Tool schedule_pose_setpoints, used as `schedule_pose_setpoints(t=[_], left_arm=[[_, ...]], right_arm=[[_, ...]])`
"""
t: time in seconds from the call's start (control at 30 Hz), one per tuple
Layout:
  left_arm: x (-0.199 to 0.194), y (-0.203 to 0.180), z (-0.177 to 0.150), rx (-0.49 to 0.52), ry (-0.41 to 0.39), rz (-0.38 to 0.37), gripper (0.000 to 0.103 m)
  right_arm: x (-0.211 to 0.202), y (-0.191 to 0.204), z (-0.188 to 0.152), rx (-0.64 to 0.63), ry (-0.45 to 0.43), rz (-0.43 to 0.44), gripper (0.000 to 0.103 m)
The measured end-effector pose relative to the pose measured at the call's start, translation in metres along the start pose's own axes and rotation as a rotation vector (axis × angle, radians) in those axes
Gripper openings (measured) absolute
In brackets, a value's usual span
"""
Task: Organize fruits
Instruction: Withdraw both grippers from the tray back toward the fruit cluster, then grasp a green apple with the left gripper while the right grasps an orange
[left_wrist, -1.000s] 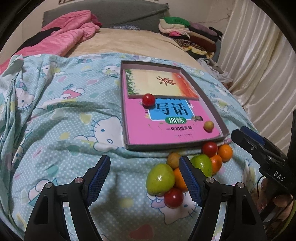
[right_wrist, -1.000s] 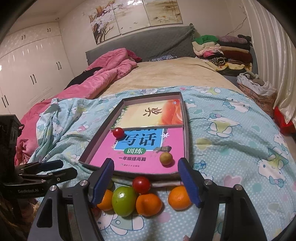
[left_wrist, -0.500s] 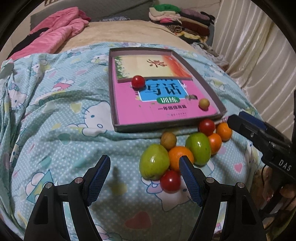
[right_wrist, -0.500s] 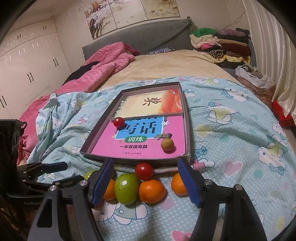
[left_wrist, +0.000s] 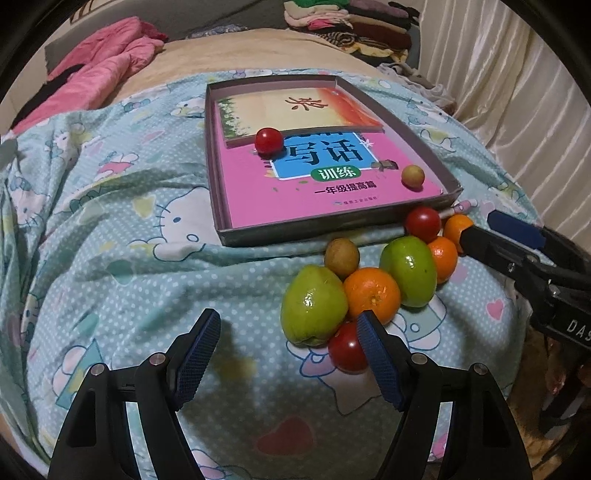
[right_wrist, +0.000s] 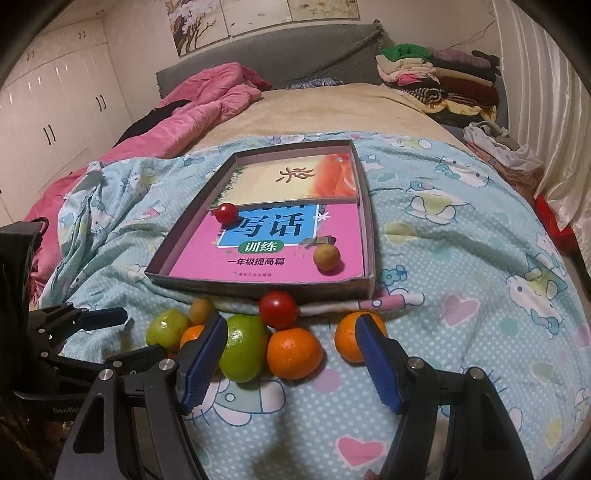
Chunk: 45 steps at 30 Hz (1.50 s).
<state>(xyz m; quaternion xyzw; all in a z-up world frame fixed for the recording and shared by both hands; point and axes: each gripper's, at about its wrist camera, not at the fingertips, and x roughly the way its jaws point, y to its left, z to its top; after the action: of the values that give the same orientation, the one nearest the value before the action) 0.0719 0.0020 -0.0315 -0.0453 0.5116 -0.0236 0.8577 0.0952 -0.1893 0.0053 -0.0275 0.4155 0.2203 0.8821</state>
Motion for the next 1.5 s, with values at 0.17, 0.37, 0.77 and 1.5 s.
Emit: schedule_pose_setpoints(t=[0.17, 0.37, 0.77, 1.5], left_arm=[[0.008, 0.007, 0.002, -0.04, 0.034, -0.045, 0.077], [0.011, 0.007, 0.003, -0.037, 0.033, -0.048, 0.067], [0.019, -0.008, 0.007, 0.038, 0.049, -0.045, 0.052], [0.035, -0.005, 0.014, 0.06, 0.073, -0.001, 0.052]], right_arm=[[0.002, -0.002, -0.002, 0.015, 0.017, -0.001, 0.071], [0.004, -0.002, -0.008, 0.031, 0.046, -0.021, 0.071], [0.018, -0.012, -0.02, 0.073, 0.146, -0.074, 0.069], [0.061, -0.001, -0.012, -0.046, 0.205, 0.006, 0.041]])
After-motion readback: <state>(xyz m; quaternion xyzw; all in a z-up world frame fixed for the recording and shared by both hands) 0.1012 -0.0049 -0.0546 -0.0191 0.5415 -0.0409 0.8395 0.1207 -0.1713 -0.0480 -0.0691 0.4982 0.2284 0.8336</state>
